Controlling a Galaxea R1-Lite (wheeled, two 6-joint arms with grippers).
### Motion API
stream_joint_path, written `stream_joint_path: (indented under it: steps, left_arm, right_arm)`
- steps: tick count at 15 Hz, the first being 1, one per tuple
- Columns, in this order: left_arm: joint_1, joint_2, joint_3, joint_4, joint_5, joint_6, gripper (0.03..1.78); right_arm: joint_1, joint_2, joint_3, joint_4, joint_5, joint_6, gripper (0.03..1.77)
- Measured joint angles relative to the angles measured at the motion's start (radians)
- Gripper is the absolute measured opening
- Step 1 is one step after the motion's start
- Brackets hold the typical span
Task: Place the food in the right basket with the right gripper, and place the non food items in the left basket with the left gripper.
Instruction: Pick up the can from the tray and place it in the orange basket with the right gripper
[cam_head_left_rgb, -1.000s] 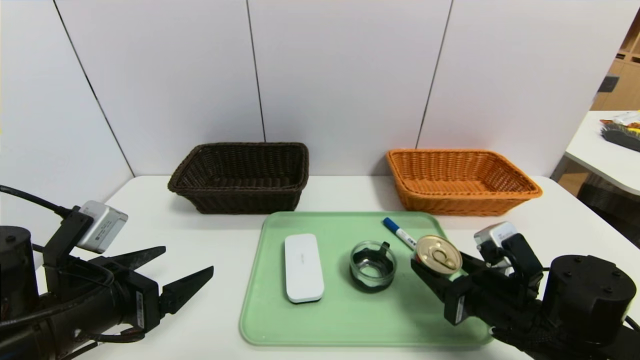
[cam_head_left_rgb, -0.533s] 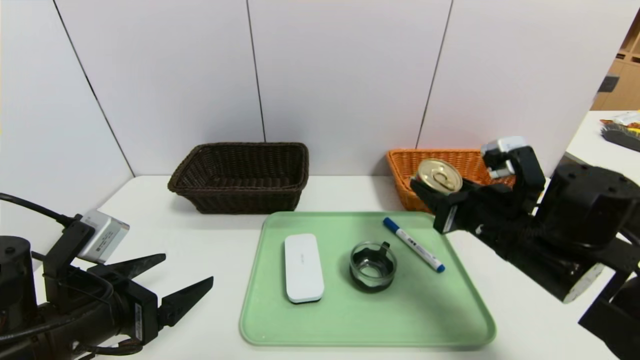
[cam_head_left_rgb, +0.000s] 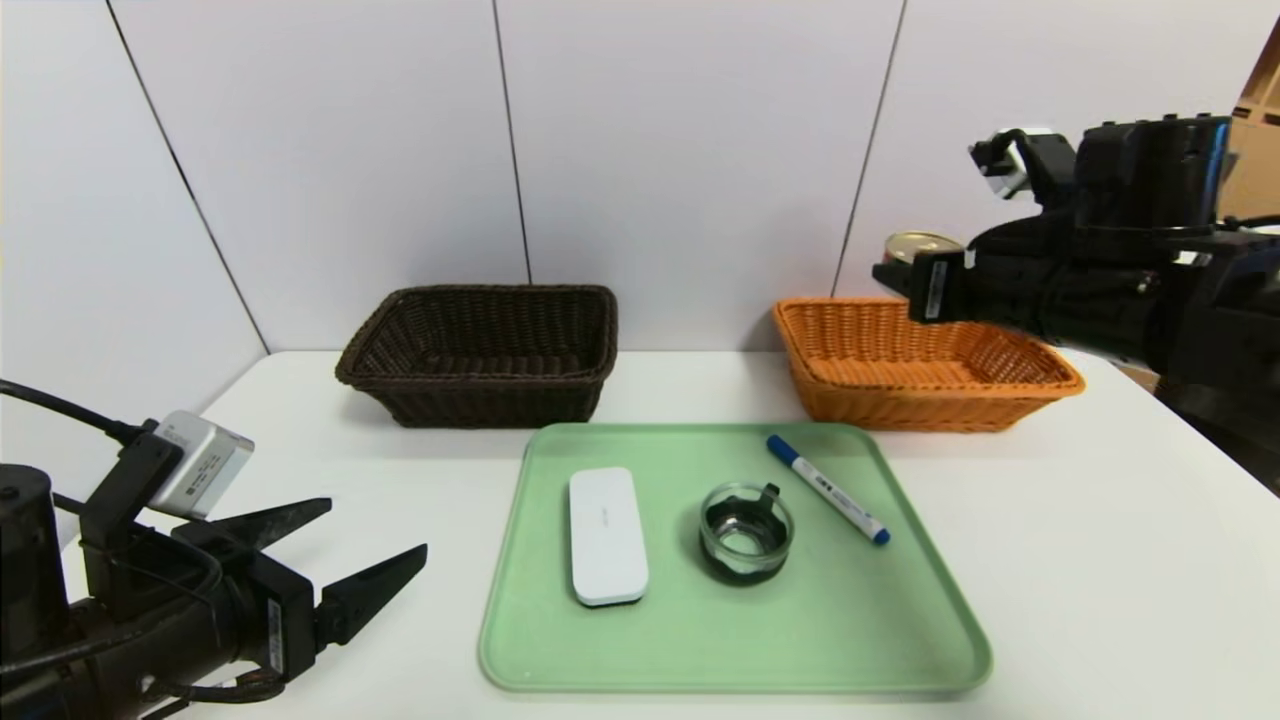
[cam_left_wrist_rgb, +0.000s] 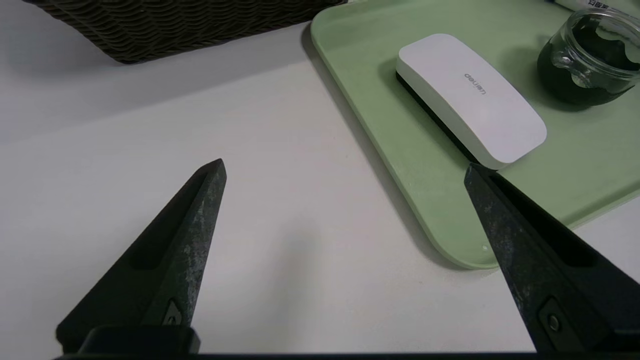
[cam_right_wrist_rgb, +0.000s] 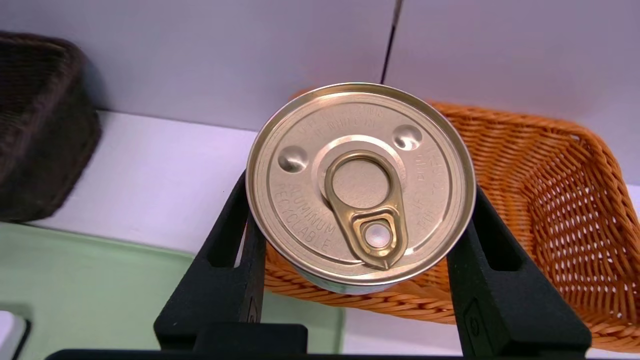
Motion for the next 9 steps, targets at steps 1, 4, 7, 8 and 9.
stream_joint_path:
  steps: [1, 4, 7, 8, 9]
  left_arm:
    - [0.000, 0.000, -0.002, 0.000, 0.000, -0.001, 1.69]
    - [0.000, 0.000, -0.004, 0.000, -0.001, -0.008, 1.69]
    - [0.000, 0.003, -0.004, -0.001, -0.003, -0.011, 1.69]
    - [0.000, 0.005, -0.004, -0.002, -0.003, -0.011, 1.69]
    - [0.001, 0.006, -0.004, -0.004, -0.003, -0.012, 1.69]
  right_arm:
    - [-0.014, 0.025, -0.050, 0.063, 0.001, 0.001, 0.98]
    - [-0.052, 0.106, -0.185, 0.219, 0.004, 0.023, 0.98]
    - [-0.071, 0.192, -0.324, 0.340, 0.006, 0.087, 0.98]
    - [-0.073, 0.222, -0.374, 0.382, 0.005, 0.117, 0.98]
    - [-0.075, 0.251, -0.424, 0.425, 0.006, 0.143, 0.98]
